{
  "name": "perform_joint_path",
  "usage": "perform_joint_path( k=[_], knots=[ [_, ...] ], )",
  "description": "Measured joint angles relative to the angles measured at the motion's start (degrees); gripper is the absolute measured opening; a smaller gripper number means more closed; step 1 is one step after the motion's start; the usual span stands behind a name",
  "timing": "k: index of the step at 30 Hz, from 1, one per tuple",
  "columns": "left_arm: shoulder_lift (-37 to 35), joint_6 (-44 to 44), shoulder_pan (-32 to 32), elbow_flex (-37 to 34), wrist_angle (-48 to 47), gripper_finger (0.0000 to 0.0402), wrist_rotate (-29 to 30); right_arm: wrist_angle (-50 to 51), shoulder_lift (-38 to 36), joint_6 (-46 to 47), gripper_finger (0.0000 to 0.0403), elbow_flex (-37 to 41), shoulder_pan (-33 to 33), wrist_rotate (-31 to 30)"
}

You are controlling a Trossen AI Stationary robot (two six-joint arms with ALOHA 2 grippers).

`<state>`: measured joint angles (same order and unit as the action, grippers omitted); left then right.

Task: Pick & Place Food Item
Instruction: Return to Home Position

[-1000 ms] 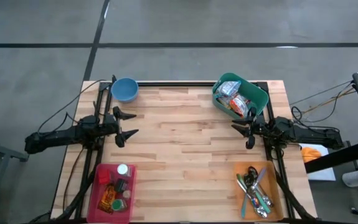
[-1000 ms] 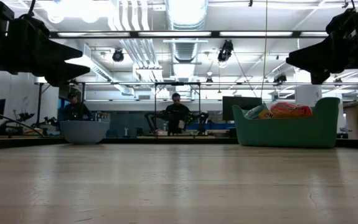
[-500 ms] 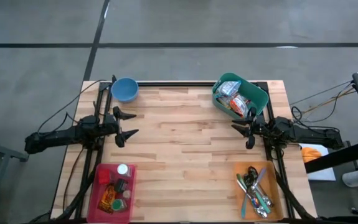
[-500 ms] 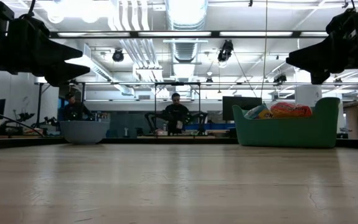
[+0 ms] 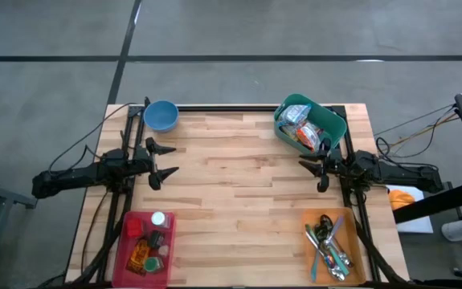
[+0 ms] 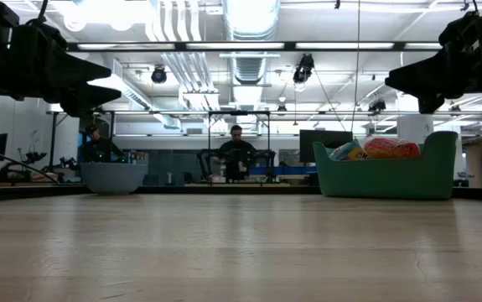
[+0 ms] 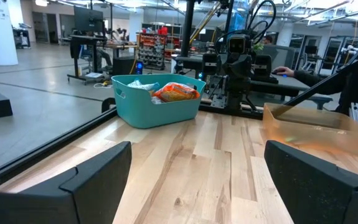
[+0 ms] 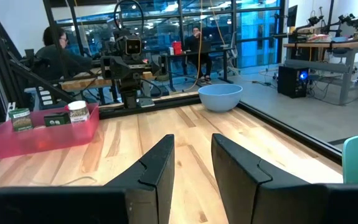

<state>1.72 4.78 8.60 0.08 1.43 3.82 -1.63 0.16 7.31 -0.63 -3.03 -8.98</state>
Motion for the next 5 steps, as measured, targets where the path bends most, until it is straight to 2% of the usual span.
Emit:
perform_joint_path(
  k=[5],
  knots=[
    [0.0,0.0,0.0,0.0,0.0,0.0372,0.0,0.0,0.0,0.0,0.0104,0.0,0.0,0.0]
  ],
)
